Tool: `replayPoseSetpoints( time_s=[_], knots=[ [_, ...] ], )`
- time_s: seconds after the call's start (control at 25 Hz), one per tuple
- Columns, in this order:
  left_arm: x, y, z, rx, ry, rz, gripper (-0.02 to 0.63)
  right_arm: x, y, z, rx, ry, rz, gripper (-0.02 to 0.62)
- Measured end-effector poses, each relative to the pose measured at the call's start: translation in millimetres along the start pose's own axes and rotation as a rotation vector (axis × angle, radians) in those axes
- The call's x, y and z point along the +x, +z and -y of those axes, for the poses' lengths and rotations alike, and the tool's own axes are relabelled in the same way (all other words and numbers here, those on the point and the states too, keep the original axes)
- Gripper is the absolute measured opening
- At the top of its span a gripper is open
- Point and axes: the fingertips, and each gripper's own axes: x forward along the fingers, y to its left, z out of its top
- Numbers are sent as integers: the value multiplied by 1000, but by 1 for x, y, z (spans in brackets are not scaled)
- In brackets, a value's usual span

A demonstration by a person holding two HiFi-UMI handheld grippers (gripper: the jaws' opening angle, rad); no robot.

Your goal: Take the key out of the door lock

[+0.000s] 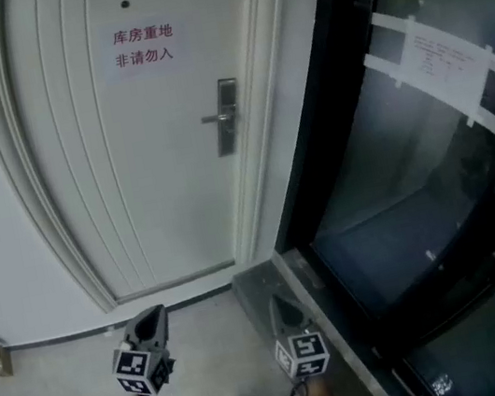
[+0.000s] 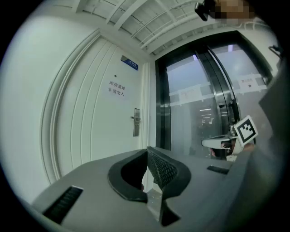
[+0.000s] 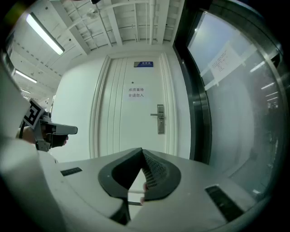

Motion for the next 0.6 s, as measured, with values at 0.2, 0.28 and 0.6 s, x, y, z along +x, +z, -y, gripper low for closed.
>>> replayPoseSetpoints(
  time_s=[0.2,0.28,0.6],
  knots=[
    [5,2,7,-3,5,-1,8,0,3,7,19,14,14,9],
    [8,2,11,-2,10,-2,8,-2,1,11,46,23,10,11],
    [19,0,35,2,28,-14,8,-6,-6,34,56,52,2,12]
  ],
)
